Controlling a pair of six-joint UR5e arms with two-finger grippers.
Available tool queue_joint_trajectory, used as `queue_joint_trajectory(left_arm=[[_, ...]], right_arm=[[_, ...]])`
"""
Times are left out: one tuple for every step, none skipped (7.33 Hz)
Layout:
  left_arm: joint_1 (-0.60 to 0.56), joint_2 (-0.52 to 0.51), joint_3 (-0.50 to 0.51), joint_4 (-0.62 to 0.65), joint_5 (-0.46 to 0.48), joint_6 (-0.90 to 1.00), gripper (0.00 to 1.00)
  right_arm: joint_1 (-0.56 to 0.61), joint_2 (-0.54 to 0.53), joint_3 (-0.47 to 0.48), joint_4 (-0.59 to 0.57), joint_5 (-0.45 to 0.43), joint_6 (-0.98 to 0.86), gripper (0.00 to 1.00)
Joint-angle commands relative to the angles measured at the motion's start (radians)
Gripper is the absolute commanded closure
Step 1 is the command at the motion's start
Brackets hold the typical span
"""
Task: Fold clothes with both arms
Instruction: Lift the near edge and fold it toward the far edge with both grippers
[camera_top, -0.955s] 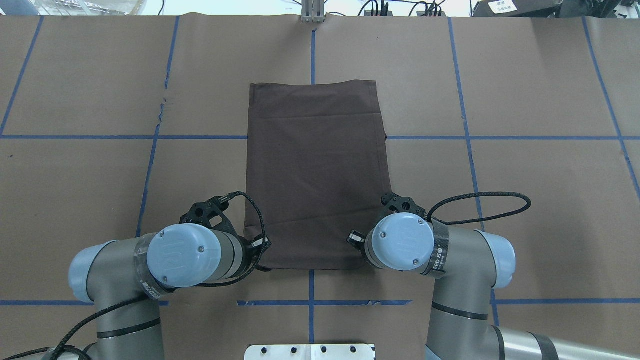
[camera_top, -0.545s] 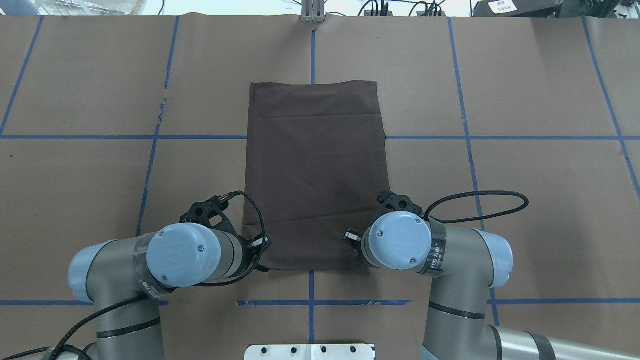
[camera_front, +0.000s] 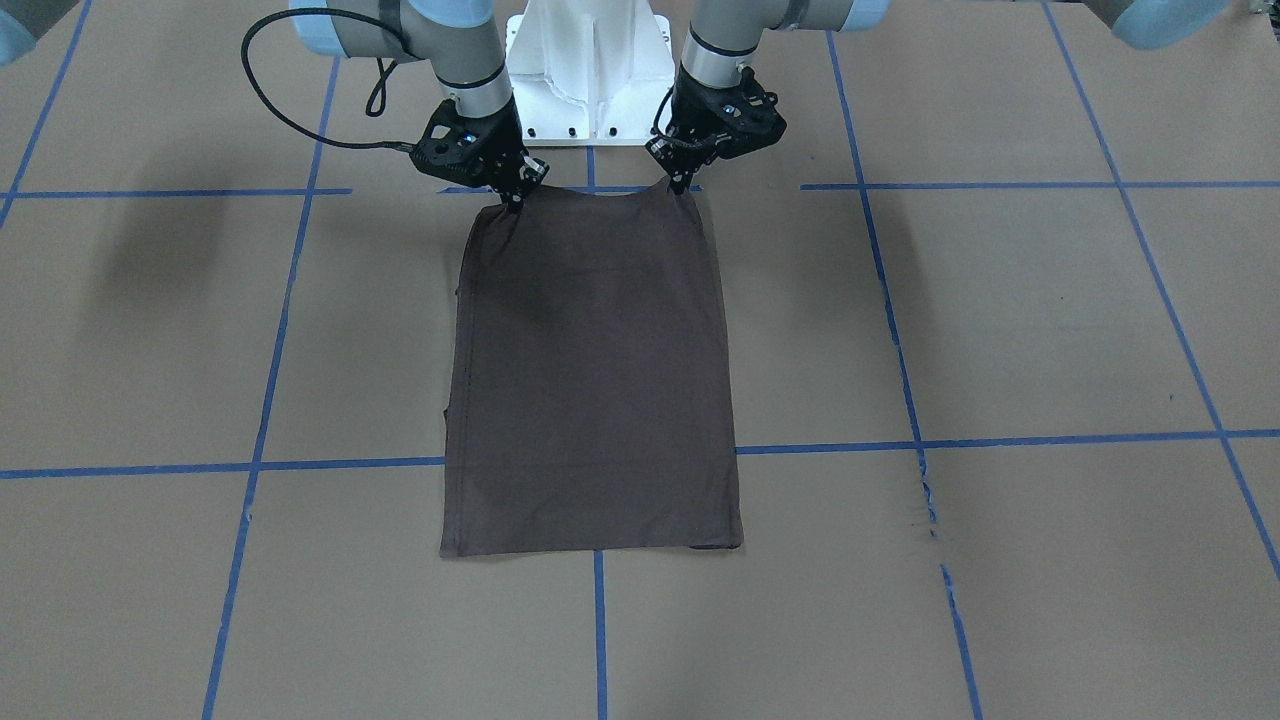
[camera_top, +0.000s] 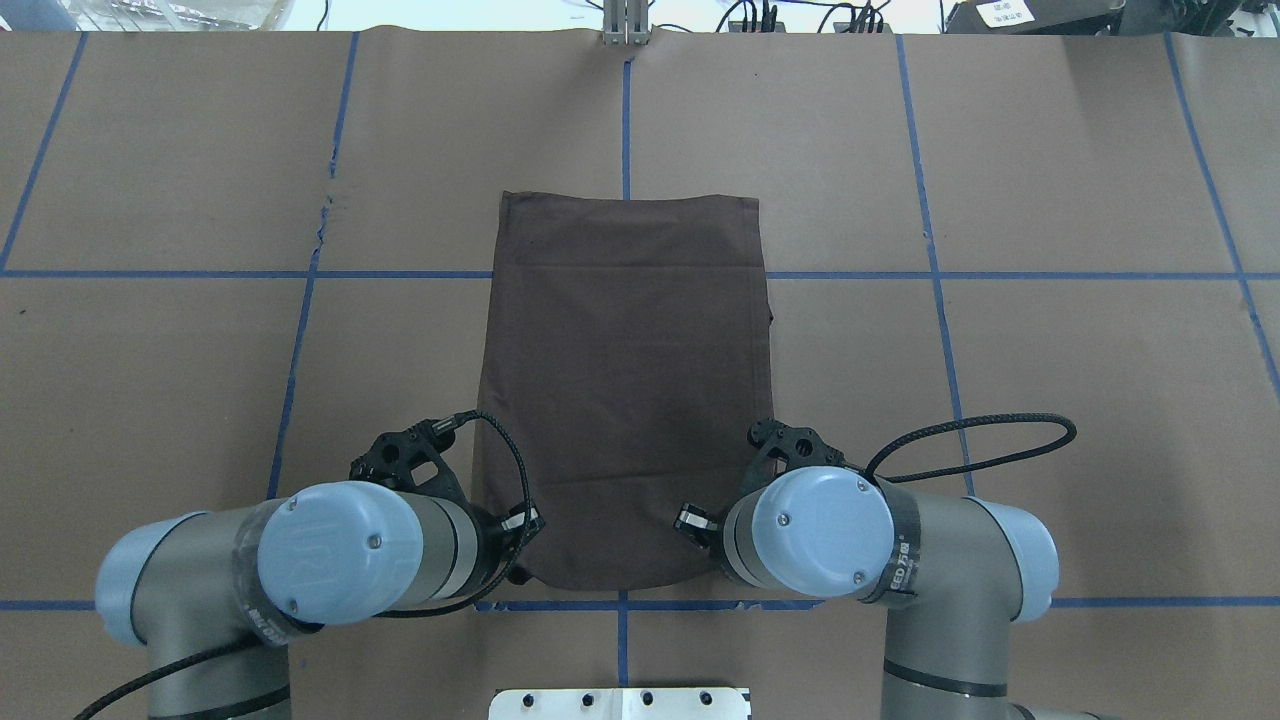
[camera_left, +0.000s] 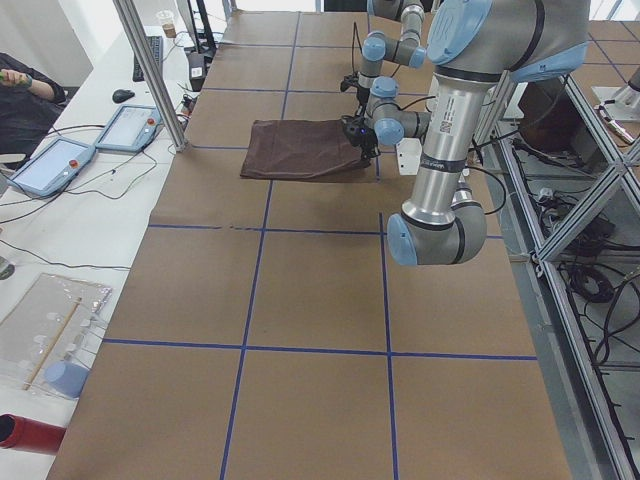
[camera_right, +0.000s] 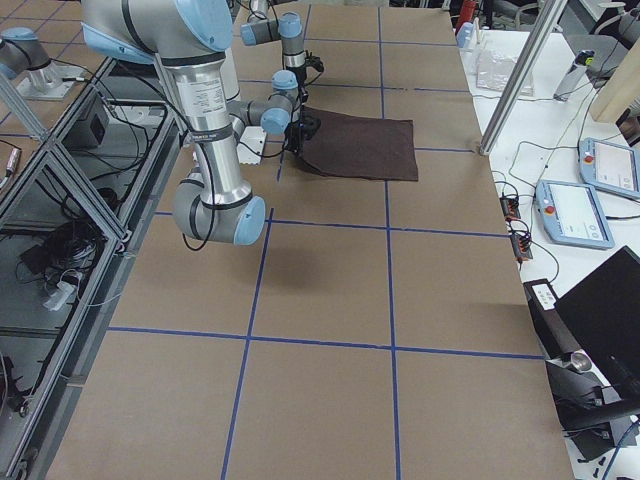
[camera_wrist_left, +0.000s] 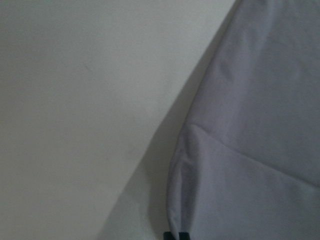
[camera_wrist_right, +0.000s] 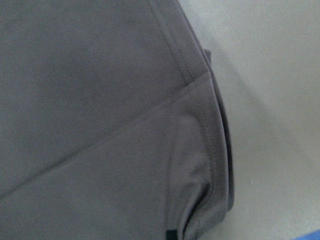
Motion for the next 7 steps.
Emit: queue_joint_trajectory(left_arm=[[0.059,0.004,-0.120,0.120,-0.001,-0.004,1.00],[0.061,-0.003,-0.117,0.121,-0.006,0.001,1.00],[0.058,-0.009,-0.109,0.118,-0.007,0.010,1.00],[0.022,-0.017,-0.109,0.115,-0.003,0.031,1.00],[-0.046,-0.032,-0.105,0.112,-0.006,0.074,1.00],[-0.110,-0.051,-0.088,0.095,-0.007,0.103,1.00],[-0.194,-0.087,-0.021,0.037,-0.035,0.140,1.00]], right_arm=[[-0.035,-0.023,0.051,0.004,0.003,0.000,1.00],[-0.031,-0.017,0.045,0.008,0.006,-0.008,1.00],[0.015,-0.005,0.037,0.010,0.003,-0.044,1.00],[0.072,0.008,0.031,0.008,0.011,-0.080,1.00],[0.147,0.034,-0.001,0.008,0.073,-0.106,1.00],[0.223,0.081,-0.056,0.008,0.141,-0.127,1.00],[0.291,0.136,-0.131,0.010,0.189,-0.153,1.00]])
